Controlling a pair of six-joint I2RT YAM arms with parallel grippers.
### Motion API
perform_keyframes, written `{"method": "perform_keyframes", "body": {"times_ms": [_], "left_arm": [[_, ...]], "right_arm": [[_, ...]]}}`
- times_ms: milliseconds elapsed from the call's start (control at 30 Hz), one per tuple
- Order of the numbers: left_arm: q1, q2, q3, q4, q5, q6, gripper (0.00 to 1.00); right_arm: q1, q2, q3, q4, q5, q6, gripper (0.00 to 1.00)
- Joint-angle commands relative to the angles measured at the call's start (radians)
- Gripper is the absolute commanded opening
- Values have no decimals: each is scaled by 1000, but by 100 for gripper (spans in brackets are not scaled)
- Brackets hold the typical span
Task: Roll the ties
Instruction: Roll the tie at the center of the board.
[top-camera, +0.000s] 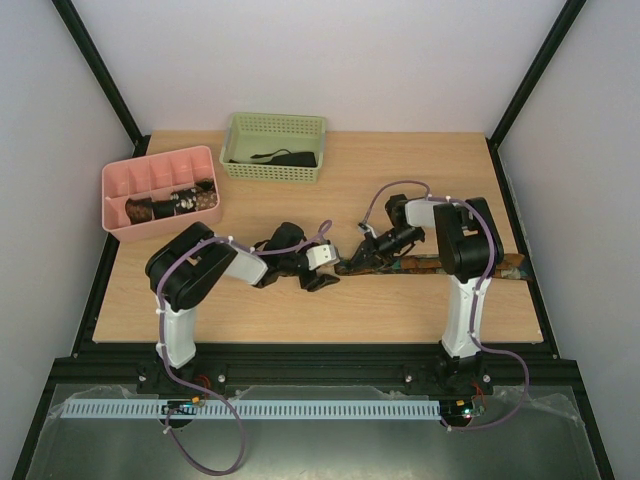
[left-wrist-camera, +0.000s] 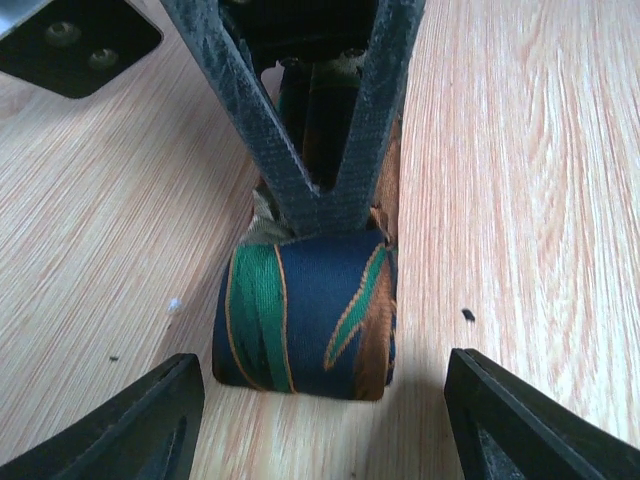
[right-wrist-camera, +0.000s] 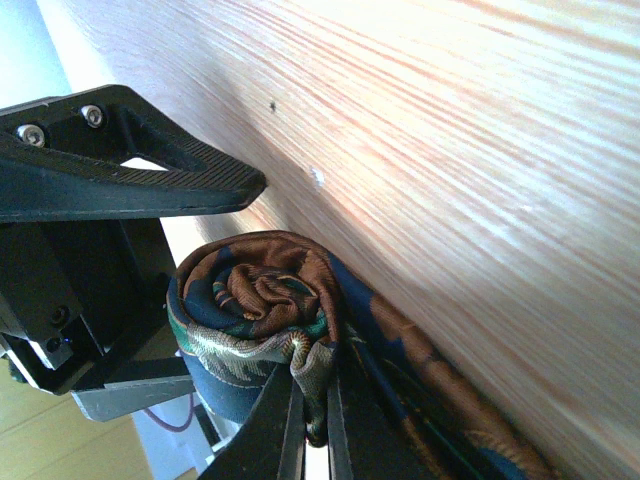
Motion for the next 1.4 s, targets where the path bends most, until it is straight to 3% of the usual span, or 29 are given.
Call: {"method": "perform_keyframes", "body": {"times_ms": [0, 133, 233, 333, 433, 600, 733, 1000, 1200, 1367], "left_arm": [[-4, 61, 5, 146, 50, -79, 70], [-18, 128, 44, 212, 47, -113, 69], [-30, 148, 62, 197, 40, -87, 59], [-31, 121, 54, 106, 15, -21, 41], [-24, 73, 8, 27, -8, 54, 33], [-20, 49, -8, -88, -6, 134, 32], [-20, 64, 24, -135, -1, 154, 33], [-20, 76, 38, -179, -6, 173, 34], [-19, 74, 43, -185, -8, 165, 37], [7, 51, 40, -123, 47, 90, 59]], "right_arm": [[-4, 74, -15, -24, 254, -20, 1], [-3, 77, -21, -15, 237, -20, 1], [1, 81, -21, -7, 222, -20, 3], [2, 79, 8, -28, 210, -30, 10], [-6, 50, 45, -78, 198, -71, 23], [-17, -35, 78, -196, 112, -150, 45], [0, -71, 84, -227, 8, -128, 52], [59, -26, 77, -159, 37, -63, 44], [55, -17, 72, -125, 110, -39, 6], [27, -9, 28, -118, 194, -68, 1]]}}
